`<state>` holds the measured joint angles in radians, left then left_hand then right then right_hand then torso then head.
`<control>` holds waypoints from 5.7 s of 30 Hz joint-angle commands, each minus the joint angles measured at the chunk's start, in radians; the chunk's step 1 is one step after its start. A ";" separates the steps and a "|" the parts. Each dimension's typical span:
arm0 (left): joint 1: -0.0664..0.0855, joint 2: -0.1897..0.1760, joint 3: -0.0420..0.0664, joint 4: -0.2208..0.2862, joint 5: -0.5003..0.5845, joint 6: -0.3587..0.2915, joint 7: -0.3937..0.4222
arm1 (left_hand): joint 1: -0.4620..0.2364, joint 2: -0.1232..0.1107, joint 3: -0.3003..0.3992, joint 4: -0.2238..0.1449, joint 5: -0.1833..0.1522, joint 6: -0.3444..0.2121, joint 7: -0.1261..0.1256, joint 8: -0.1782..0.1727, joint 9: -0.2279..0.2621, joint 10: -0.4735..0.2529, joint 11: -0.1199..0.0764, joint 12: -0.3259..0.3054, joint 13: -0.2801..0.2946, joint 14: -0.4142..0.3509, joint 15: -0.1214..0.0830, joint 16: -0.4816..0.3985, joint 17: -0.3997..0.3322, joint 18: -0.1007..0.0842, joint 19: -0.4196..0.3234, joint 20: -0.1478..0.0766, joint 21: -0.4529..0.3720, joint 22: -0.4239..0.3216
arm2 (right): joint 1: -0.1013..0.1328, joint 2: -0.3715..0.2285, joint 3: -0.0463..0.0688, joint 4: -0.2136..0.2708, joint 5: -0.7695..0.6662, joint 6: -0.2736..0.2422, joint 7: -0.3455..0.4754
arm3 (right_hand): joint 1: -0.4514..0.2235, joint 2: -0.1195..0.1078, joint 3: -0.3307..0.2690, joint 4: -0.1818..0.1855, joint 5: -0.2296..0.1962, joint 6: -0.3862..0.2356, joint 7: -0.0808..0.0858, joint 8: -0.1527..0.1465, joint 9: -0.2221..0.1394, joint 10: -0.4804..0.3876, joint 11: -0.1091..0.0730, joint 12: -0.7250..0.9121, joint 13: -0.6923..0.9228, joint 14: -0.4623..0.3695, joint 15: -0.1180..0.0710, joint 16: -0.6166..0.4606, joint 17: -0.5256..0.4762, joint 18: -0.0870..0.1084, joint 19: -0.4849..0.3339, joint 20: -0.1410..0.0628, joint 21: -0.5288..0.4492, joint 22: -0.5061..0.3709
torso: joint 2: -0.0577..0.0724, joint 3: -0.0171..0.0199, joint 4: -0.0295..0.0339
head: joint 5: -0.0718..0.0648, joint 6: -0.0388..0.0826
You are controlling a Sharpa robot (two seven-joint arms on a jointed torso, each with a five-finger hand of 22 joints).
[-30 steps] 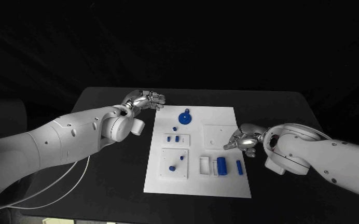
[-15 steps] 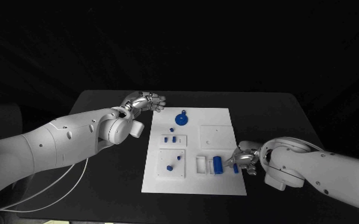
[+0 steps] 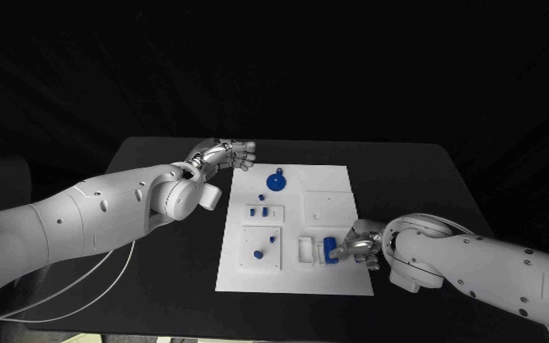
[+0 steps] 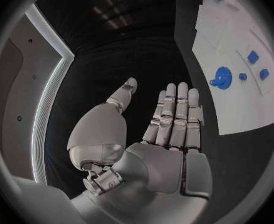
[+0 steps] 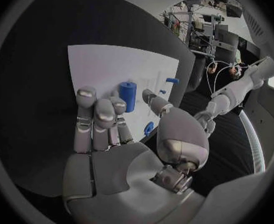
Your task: Assemble the parts on the task board
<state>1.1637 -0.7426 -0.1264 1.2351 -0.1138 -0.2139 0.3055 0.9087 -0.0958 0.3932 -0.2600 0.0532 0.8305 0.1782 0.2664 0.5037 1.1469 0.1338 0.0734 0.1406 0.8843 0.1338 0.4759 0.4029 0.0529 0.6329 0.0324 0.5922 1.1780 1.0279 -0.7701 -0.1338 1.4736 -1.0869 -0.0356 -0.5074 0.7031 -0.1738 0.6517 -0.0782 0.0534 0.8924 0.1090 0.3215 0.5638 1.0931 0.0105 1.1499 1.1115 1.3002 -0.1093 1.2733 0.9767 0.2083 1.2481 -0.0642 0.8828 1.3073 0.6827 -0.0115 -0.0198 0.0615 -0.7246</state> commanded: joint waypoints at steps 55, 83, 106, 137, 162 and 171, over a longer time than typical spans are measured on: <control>0.000 -0.003 0.001 0.003 0.008 0.024 0.009 | -0.008 0.011 -0.006 -0.005 -0.002 -0.005 0.000 0.007 -0.002 -0.001 0.005 -0.004 -0.003 0.006 0.001 -0.009 0.005 0.022 0.003 0.002 -0.008 0.000 | -0.010 0.046 0.000 -0.036 -0.002 -0.062 0.025 | 0.007 0.138 0.087 -0.127 -0.001 0.109 -0.020 0.009 0.014 0.012 -0.033 -0.011 -0.001 0.003 -0.019 -0.002 0.007 0.053 -0.011 0.013 0.035 0.020 | 0.006 0.0013 -0.0034 | 0.007 -0.015; 0.000 0.000 0.001 0.005 0.008 0.028 0.008 | -0.010 0.014 -0.008 -0.005 -0.002 -0.005 0.000 0.007 -0.003 -0.001 0.004 -0.004 -0.003 0.007 0.001 -0.010 0.007 0.022 0.004 0.003 -0.010 0.001 | 0.021 0.124 0.004 -0.069 0.114 -0.010 0.012 | -0.053 0.124 0.077 -0.120 -0.004 0.131 -0.024 -0.005 -0.006 0.023 -0.037 -0.021 0.000 0.004 -0.024 -0.003 0.009 0.053 -0.011 0.016 0.041 0.018 | 0.009 0.0006 -0.0016 | 0.003 -0.017; 0.001 -0.001 0.001 0.007 0.008 0.030 0.004 | -0.013 0.015 -0.010 -0.005 -0.002 -0.004 0.000 0.007 -0.003 -0.001 0.004 -0.004 -0.004 0.007 0.001 -0.012 0.009 0.022 0.004 0.003 -0.011 0.001 | 0.017 0.152 -0.002 -0.086 0.112 -0.005 0.009 | -0.065 0.115 0.070 -0.122 -0.004 0.131 -0.023 -0.010 -0.010 0.021 -0.036 -0.023 0.003 0.004 -0.024 -0.003 0.010 0.053 -0.013 0.015 0.041 0.018 | 0.009 0.0012 -0.0030 | 0.006 -0.019; 0.001 -0.006 0.001 0.007 0.008 0.026 0.004 | -0.013 0.015 -0.010 -0.006 -0.002 -0.005 0.000 0.007 -0.004 -0.001 0.005 -0.004 -0.004 0.007 0.001 -0.014 0.010 0.022 0.004 0.003 -0.013 0.002 | 0.014 0.110 -0.004 -0.045 0.094 0.022 0.093 | -0.016 0.095 -0.211 -0.214 -0.004 0.103 -0.018 -0.037 -0.020 -0.008 -0.032 -0.042 0.015 -0.009 -0.021 -0.022 0.021 0.053 -0.040 -0.010 0.027 0.014 | 0.010 0.0023 -0.0025 | 0.013 -0.024; 0.001 0.000 0.001 0.004 0.008 0.036 -0.002 | -0.016 0.022 -0.009 -0.003 -0.002 -0.004 0.000 0.008 -0.004 0.000 0.004 -0.003 -0.005 0.008 0.001 -0.016 0.013 0.022 0.006 0.003 -0.015 0.002 | 0.006 0.112 -0.004 -0.044 0.090 0.071 0.084 | 0.069 0.251 -0.112 -0.178 -0.004 0.141 -0.023 -0.029 -0.023 0.015 -0.036 -0.043 0.015 -0.001 -0.023 -0.027 0.024 0.053 -0.034 0.013 0.025 0.014 | 0.010 0.0018 -0.0014 | 0.013 -0.027; 0.001 0.002 0.000 0.001 0.008 0.038 -0.003 | -0.018 0.023 -0.010 -0.001 -0.002 -0.005 0.000 0.008 -0.005 -0.001 0.004 -0.004 -0.006 0.008 0.001 -0.017 0.014 0.022 0.005 0.003 -0.016 0.003 | 0.003 0.121 -0.004 -0.045 0.078 0.092 0.077 | 0.030 0.245 -0.018 -0.192 -0.004 0.152 -0.024 -0.031 -0.028 0.023 -0.037 -0.046 0.019 0.002 -0.023 -0.026 0.026 0.053 -0.033 0.019 0.036 0.019 | 0.010 0.0014 -0.0022 | 0.013 -0.030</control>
<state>1.1637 -0.7424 -0.1266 1.2342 -0.1114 -0.1939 0.2984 0.8921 -0.0789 0.3877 -0.2656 0.0532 0.8306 0.1782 0.2701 0.5001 1.1469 0.1338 0.0734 0.1360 0.8843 0.1338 0.4646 0.4156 0.0620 0.6328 0.0324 0.5805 1.1797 1.0326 -0.6511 -0.1376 1.4251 -0.9955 0.0147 -0.4331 0.7383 0.0720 0.6280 -0.2690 0.0503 0.9106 0.0906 0.2872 0.5367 1.1168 -0.0202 1.1072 1.1295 1.3002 -0.1300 1.2528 1.0009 0.2107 1.2163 -0.0501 0.9135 1.3073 0.6925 -0.0097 -0.0222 0.0746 -0.7530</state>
